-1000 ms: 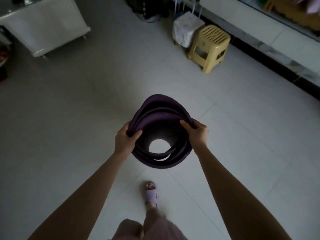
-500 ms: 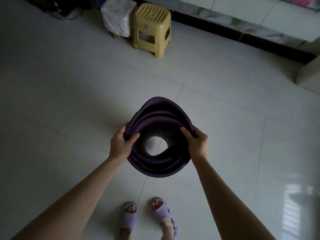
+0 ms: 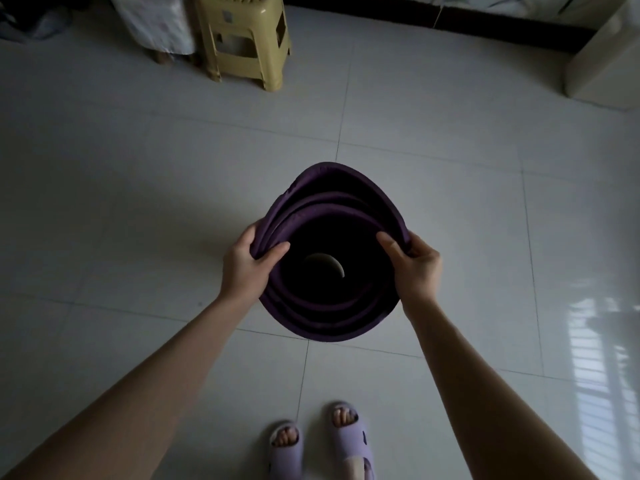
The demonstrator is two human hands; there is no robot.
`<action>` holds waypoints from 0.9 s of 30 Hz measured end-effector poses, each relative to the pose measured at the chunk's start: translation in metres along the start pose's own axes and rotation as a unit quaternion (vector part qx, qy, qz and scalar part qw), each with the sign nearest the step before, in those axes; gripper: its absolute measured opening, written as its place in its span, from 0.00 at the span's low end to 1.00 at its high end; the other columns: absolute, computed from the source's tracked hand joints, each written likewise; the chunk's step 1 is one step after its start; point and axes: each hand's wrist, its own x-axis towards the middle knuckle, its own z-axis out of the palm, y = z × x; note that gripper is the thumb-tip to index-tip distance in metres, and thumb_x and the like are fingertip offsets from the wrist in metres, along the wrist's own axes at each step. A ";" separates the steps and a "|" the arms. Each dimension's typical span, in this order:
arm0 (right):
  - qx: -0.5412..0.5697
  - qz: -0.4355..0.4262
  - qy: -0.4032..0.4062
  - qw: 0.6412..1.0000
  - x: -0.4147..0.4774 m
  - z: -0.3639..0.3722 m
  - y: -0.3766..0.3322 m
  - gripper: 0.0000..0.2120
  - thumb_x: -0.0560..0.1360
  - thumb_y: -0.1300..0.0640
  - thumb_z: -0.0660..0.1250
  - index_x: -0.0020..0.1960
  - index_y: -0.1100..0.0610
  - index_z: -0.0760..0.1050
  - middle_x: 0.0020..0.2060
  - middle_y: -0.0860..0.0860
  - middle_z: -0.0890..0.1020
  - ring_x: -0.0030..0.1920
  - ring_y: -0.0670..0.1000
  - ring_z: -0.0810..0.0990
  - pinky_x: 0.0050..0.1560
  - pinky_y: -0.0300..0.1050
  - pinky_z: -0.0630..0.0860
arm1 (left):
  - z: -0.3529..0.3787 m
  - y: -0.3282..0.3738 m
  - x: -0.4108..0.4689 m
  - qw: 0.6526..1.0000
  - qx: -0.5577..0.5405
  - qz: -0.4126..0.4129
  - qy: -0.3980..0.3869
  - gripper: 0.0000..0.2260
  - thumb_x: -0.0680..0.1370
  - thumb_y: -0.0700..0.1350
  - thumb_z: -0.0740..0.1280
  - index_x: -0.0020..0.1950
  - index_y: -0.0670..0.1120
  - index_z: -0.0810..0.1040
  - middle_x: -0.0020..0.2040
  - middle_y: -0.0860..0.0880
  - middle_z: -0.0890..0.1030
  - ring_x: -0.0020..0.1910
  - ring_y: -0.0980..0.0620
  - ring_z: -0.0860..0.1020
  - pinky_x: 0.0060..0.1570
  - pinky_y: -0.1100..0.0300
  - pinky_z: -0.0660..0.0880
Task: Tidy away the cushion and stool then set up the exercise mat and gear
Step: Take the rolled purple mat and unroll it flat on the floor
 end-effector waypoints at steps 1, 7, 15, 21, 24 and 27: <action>-0.002 0.002 -0.003 1.000 -0.003 -0.001 0.002 0.05 0.69 0.50 0.74 0.44 0.50 0.82 0.34 0.52 0.83 0.39 0.55 0.82 0.45 0.52 0.80 | 0.000 -0.001 -0.003 1.000 -0.003 -0.004 -0.005 0.18 0.73 0.45 0.72 0.62 0.48 0.76 0.51 0.56 0.81 0.49 0.63 0.79 0.51 0.69 0.74; -0.012 0.052 -0.044 0.998 -0.038 -0.017 0.011 0.09 0.70 0.50 0.74 0.46 0.54 0.80 0.37 0.53 0.82 0.39 0.51 0.79 0.47 0.54 0.78 | -0.003 -0.005 -0.039 0.998 -0.016 -0.046 -0.036 0.17 0.73 0.53 0.71 0.61 0.55 0.75 0.53 0.59 0.80 0.53 0.62 0.78 0.54 0.66 0.73; -0.032 0.113 -0.176 0.977 -0.086 -0.051 0.020 0.21 0.67 0.42 0.75 0.55 0.50 0.76 0.50 0.48 0.83 0.50 0.47 0.82 0.52 0.43 0.79 | 0.003 -0.007 -0.097 0.990 -0.012 -0.135 -0.037 0.15 0.75 0.64 0.60 0.58 0.60 0.73 0.53 0.61 0.77 0.56 0.55 0.76 0.55 0.58 0.71; -0.021 0.200 -0.223 0.954 -0.118 -0.070 0.027 0.46 0.66 0.32 0.67 0.75 0.55 0.58 0.67 0.48 0.71 0.65 0.50 0.72 0.65 0.47 0.70 | 0.011 -0.026 -0.144 0.979 -0.031 -0.197 -0.039 0.28 0.70 0.69 0.59 0.64 0.56 0.74 0.60 0.56 0.76 0.58 0.55 0.74 0.58 0.59 0.69; -0.065 0.212 -0.239 0.945 -0.138 -0.078 0.033 0.45 0.64 0.26 0.63 0.70 0.54 0.66 0.62 0.49 0.75 0.57 0.50 0.76 0.59 0.50 0.73 | 0.011 -0.041 -0.172 0.972 -0.033 -0.223 -0.060 0.34 0.65 0.74 0.58 0.65 0.58 0.73 0.62 0.56 0.76 0.61 0.54 0.74 0.63 0.53 0.70; -0.128 0.251 -0.259 0.924 -0.149 -0.079 0.041 0.53 0.53 0.17 0.56 0.66 0.52 0.71 0.57 0.52 0.79 0.51 0.52 0.79 0.54 0.59 0.77 | 0.007 -0.055 -0.187 0.963 -0.036 -0.256 -0.078 0.38 0.63 0.76 0.60 0.67 0.57 0.72 0.63 0.55 0.76 0.61 0.53 0.74 0.64 0.50 0.70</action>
